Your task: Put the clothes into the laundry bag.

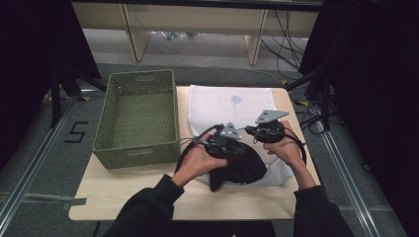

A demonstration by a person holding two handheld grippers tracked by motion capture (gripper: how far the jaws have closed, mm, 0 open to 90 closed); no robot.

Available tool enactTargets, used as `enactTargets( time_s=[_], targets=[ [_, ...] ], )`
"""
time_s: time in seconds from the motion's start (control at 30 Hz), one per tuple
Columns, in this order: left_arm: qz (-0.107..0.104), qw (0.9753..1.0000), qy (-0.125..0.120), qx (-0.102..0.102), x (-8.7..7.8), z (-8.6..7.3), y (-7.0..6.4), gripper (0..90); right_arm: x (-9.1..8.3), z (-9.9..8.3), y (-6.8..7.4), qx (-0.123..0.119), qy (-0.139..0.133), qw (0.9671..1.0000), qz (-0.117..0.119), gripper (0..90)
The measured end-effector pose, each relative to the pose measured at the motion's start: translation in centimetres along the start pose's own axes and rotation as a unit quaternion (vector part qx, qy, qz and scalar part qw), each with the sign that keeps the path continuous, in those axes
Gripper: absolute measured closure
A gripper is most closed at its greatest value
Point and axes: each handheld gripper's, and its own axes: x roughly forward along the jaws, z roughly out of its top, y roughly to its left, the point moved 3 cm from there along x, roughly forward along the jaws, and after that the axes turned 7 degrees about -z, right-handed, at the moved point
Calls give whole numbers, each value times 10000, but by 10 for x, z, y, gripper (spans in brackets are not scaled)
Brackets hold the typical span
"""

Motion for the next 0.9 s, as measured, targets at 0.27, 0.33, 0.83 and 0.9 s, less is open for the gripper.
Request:
enactTargets(
  time_s=[0.27, 0.33, 0.83, 0.9],
  targets=[
    [212, 9996, -59, -151, 17, -10, 23, 485, 0, -3, 1, 44, 95, 9999, 30, 900],
    [469, 9988, -161, -56, 0, -11, 23, 413, 1, -3, 0, -1, 56, 10000, 11, 900],
    [1177, 9910, 633, -106, 25, -79, 33, 203, -5, 8, 12, -81, -49, 9999, 47, 900],
    [1247, 9905, 570, -70, 27, -75, 38, 512, -6, 11, 14, -170, -117, 9998, 83, 900]
  ],
)
